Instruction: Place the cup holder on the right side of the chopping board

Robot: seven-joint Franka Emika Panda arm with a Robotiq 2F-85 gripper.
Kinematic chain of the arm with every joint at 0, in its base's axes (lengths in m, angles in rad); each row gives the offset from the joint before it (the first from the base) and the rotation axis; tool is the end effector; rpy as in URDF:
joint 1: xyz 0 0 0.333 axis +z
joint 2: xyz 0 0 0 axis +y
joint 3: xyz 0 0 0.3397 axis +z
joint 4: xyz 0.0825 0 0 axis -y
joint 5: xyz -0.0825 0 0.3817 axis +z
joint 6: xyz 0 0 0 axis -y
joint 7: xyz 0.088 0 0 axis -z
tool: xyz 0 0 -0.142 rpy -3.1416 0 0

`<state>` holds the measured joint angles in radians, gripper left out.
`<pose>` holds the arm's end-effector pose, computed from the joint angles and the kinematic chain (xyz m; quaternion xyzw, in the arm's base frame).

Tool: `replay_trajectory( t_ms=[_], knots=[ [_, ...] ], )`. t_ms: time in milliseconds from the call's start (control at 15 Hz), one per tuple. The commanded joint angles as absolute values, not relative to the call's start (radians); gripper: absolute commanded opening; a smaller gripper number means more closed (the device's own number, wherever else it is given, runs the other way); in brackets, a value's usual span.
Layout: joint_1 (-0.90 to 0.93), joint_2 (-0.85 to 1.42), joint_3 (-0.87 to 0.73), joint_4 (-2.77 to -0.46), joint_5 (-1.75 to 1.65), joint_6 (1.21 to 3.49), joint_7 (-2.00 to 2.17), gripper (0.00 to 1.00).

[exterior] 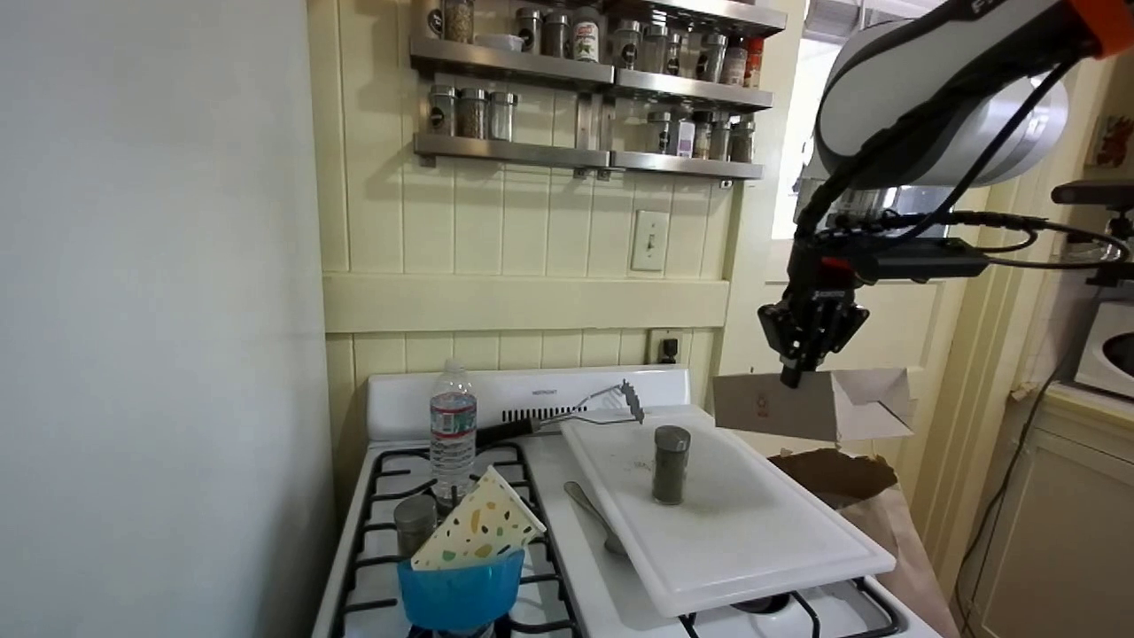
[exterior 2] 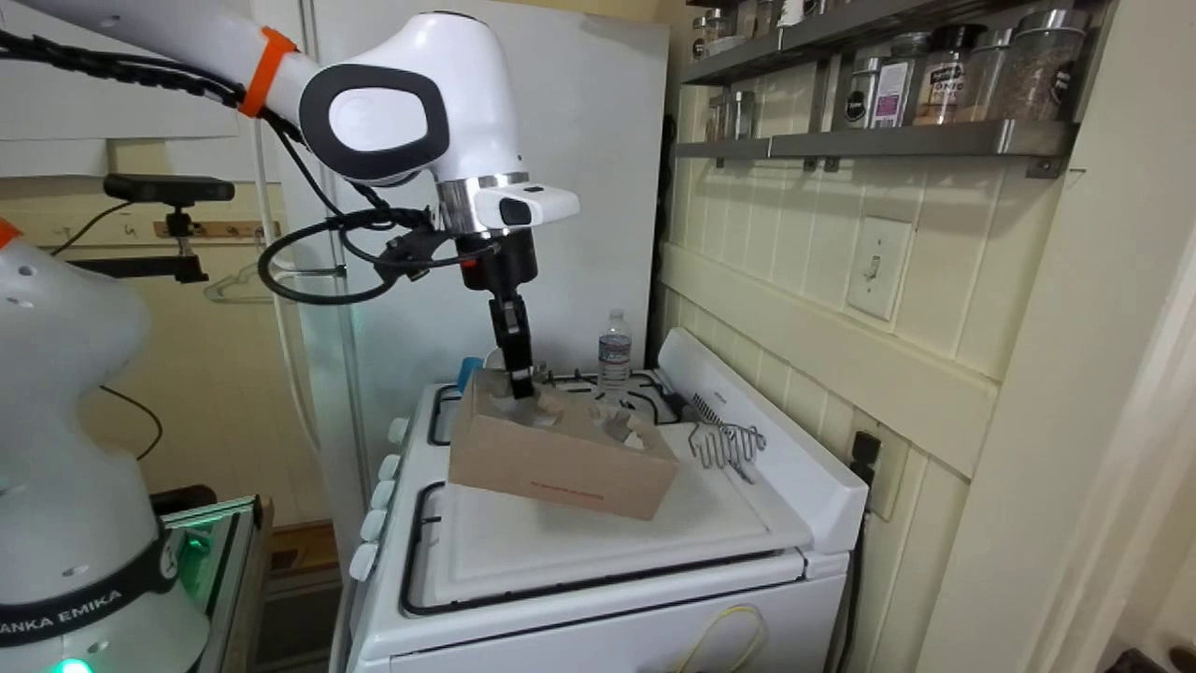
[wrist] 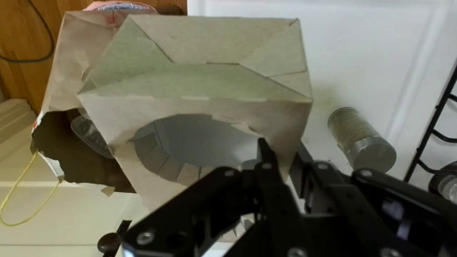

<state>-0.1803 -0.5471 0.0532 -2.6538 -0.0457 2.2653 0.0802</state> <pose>0.3701 -0.0503 0.4156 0.9920 -0.0927 0.0778 0.0346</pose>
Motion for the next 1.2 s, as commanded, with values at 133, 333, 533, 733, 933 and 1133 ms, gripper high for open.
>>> replay_trajectory(
  t_ms=[133,333,533,733,933,1133],
  knots=[
    [-0.191,-0.553,0.150,-2.724,-0.151,2.387,0.350,0.04],
    [-0.196,-0.554,0.212,-2.726,-0.230,2.406,0.450,0.04],
    [-0.180,-0.556,0.236,-2.735,-0.263,2.404,0.497,0.04],
    [-0.128,-0.587,0.184,-2.790,-0.226,2.486,0.410,0.04],
    [-0.114,-0.556,0.163,-2.758,-0.201,2.541,0.379,0.04],
    [-0.120,-0.573,0.168,-2.746,-0.172,2.472,0.418,0.04]
  ],
)
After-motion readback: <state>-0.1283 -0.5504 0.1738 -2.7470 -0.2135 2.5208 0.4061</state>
